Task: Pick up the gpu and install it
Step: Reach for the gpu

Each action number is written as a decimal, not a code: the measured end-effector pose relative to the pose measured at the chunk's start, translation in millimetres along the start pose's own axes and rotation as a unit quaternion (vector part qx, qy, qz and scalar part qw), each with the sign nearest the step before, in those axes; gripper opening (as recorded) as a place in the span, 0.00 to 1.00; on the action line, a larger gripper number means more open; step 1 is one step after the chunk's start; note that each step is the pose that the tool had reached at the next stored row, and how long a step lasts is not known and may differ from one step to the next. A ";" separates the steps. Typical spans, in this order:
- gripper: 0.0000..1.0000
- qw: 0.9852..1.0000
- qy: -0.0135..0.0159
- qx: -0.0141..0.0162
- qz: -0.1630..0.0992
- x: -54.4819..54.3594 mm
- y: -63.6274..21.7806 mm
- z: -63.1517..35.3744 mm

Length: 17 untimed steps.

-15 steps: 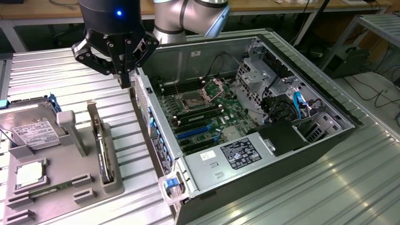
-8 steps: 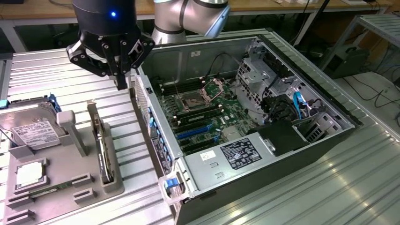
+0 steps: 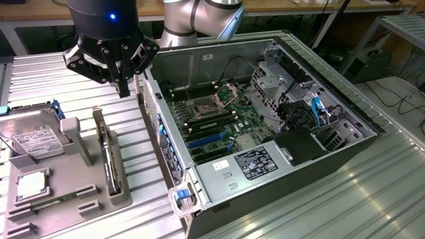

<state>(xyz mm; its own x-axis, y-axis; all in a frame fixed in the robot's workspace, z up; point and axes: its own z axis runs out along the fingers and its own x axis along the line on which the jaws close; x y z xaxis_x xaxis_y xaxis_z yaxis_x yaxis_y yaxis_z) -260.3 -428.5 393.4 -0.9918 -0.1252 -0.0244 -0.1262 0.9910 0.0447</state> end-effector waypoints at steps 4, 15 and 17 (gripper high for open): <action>0.11 1.000 0.000 0.000 -0.003 5.4 -0.7 -0.1; 0.11 1.000 0.000 -0.001 -0.008 35.4 -0.8 -0.9; 0.11 1.000 0.000 -0.001 -0.008 39.6 -1.0 -1.0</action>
<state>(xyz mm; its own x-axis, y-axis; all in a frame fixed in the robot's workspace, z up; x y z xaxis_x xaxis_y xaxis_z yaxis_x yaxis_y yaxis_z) -299.5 -434.5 393.3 -0.9897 -0.1410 -0.0246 -0.1420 0.9888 0.0456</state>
